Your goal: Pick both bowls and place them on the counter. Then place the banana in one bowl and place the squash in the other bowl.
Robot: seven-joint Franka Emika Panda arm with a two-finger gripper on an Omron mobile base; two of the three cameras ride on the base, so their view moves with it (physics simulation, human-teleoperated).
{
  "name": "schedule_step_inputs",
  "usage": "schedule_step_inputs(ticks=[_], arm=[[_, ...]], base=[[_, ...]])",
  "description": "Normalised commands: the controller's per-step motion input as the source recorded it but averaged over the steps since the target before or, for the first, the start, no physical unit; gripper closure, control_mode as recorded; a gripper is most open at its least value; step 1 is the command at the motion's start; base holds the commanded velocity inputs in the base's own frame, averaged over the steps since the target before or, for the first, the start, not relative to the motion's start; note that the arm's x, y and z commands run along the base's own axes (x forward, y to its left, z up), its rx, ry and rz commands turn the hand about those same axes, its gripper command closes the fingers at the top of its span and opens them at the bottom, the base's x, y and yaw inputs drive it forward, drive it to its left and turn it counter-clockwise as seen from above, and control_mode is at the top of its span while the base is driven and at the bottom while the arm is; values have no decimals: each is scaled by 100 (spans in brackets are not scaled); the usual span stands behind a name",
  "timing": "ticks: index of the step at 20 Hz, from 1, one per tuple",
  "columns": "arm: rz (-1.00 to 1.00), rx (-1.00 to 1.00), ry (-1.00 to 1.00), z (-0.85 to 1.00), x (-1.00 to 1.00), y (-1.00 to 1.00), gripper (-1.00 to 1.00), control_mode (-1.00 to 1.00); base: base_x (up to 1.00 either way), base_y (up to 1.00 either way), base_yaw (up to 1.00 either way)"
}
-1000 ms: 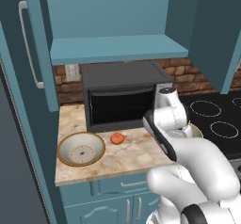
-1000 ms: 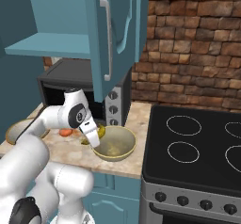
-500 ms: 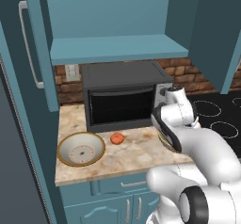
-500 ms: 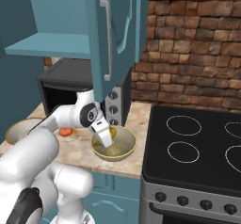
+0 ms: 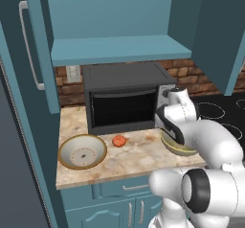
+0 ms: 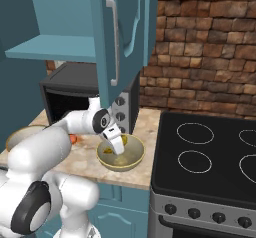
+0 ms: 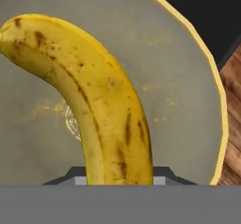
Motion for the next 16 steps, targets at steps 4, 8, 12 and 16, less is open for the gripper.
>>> schedule_step_inputs(ticks=[4, 8, 12, 16], arm=[[0, 0, 0, -27, 7, -14, 100, -100], [0, 2, 0, -18, 6, -10, 100, -100], [0, 2, 0, -11, -10, -2, 100, -100], [0, 1, 0, -9, -23, 0, 100, -100]], base=[[0, 0, 0], [0, 0, 0], [0, 0, 0], [0, 0, 0]])
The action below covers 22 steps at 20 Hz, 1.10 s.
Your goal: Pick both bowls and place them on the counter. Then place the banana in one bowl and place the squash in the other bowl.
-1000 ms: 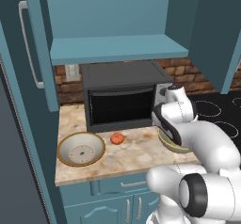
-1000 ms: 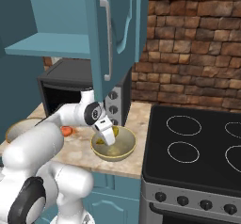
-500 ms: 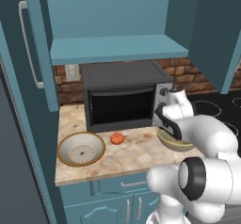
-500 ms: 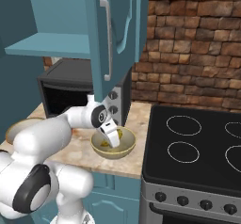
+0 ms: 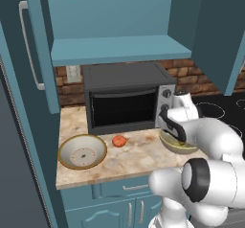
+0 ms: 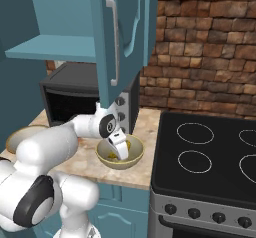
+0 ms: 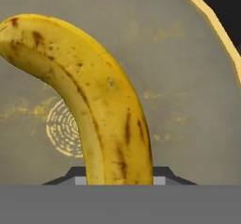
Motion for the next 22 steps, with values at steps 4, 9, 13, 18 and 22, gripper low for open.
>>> schedule_step_inputs(ticks=[4, 9, 13, 18, 22], arm=[[0, 1, 0, -13, -18, 0, 100, -100], [0, 1, -1, -18, -2, 1, 100, -100], [0, 0, -1, -13, 13, 2, 100, -100], [0, 0, 0, -9, 14, 3, -100, -100], [0, 0, -1, -3, 14, 5, -100, -100]], base=[[0, 0, 0], [0, 0, 0], [0, 0, 0], [0, 0, 0], [0, 0, 0]])
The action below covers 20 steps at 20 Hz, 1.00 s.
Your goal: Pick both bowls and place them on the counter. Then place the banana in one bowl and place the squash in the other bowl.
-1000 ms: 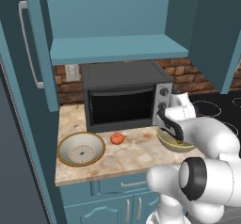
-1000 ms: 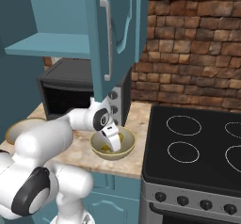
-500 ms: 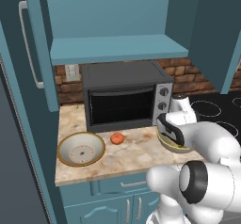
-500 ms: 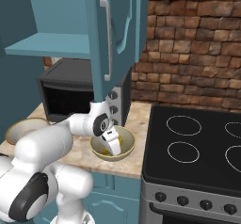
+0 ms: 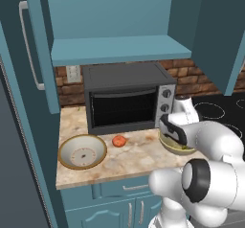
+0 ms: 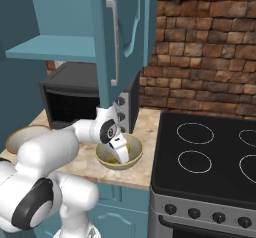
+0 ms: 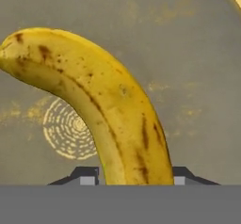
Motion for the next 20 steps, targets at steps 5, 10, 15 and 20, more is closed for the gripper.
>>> schedule_step_inputs(ticks=[5, 10, 15, 20], arm=[[0, 0, -2, 7, 0, 10, -100, -100], [0, 0, 0, 21, -7, 7, -100, -100], [1, 0, -2, 25, -7, 5, -100, -100], [2, 0, -4, 27, -9, 5, -100, -100]], base=[[0, 0, 0], [0, 0, 0], [0, 0, 0], [0, 0, 0]])
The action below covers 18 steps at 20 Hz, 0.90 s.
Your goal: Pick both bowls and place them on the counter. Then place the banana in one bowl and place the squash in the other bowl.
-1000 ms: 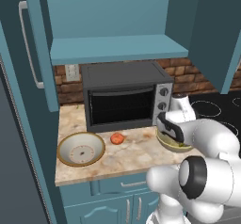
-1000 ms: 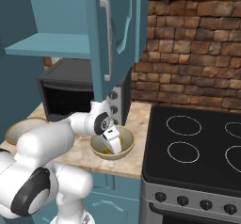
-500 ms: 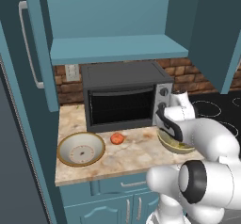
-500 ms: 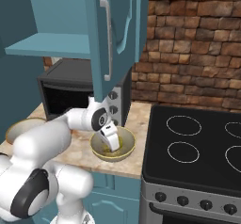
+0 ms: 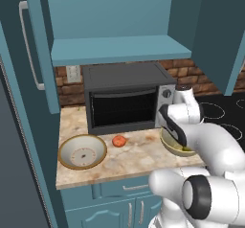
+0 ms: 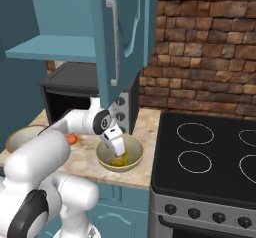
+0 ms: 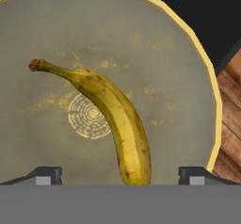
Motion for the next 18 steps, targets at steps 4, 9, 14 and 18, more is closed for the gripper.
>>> schedule_step_inputs(ticks=[4, 9, 14, 18], arm=[[2, 0, -12, 27, -23, 28, -100, -100], [5, 0, -14, 30, -24, 38, -100, -100], [15, 0, -10, 26, -18, 48, -100, -100], [23, 0, -7, 16, -12, 48, -100, -100]], base=[[0, 0, 0], [0, 0, 0], [0, 0, 0], [0, 0, 0]])
